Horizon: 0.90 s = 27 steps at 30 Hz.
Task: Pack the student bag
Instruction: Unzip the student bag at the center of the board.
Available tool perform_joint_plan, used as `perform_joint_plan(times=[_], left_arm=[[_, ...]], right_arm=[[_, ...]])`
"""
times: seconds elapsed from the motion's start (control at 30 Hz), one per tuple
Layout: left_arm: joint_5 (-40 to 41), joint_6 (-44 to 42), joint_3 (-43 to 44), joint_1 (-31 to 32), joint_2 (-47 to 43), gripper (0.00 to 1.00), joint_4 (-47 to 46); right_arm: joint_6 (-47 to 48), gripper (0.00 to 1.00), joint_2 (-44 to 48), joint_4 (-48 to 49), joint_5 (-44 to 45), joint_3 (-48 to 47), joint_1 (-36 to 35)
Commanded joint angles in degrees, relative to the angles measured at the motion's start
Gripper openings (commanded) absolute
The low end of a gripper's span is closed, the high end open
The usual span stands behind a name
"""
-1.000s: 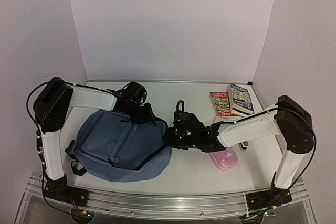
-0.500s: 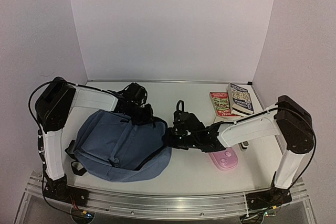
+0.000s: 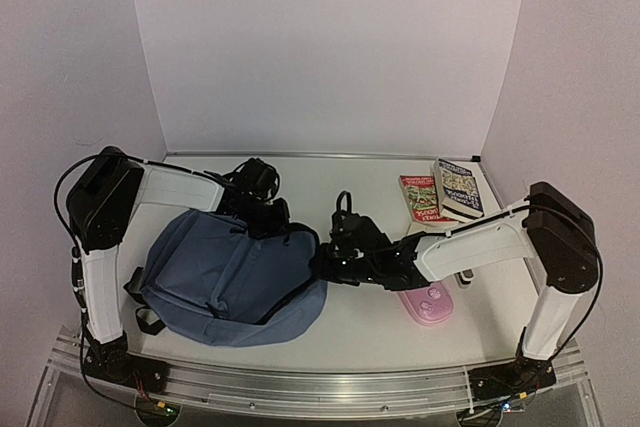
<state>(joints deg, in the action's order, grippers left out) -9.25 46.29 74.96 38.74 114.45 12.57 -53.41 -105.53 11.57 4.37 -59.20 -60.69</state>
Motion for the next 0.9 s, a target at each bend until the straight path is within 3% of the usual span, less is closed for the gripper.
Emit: perform_joint_plan(times=[0.0,0.87], left_arm=[[3.19,-1.35,-0.75,-2.05,-3.55,0.00,1.87],[10.61,-6.36,-6.31,-8.38,-11.88,0.00,9.66]], right_arm=[[-0.37,0.00,3.08,1.09,2.95,1.08,0.14],[-0.30,0.00,5.73,-0.28,5.17,2.59,0.15]])
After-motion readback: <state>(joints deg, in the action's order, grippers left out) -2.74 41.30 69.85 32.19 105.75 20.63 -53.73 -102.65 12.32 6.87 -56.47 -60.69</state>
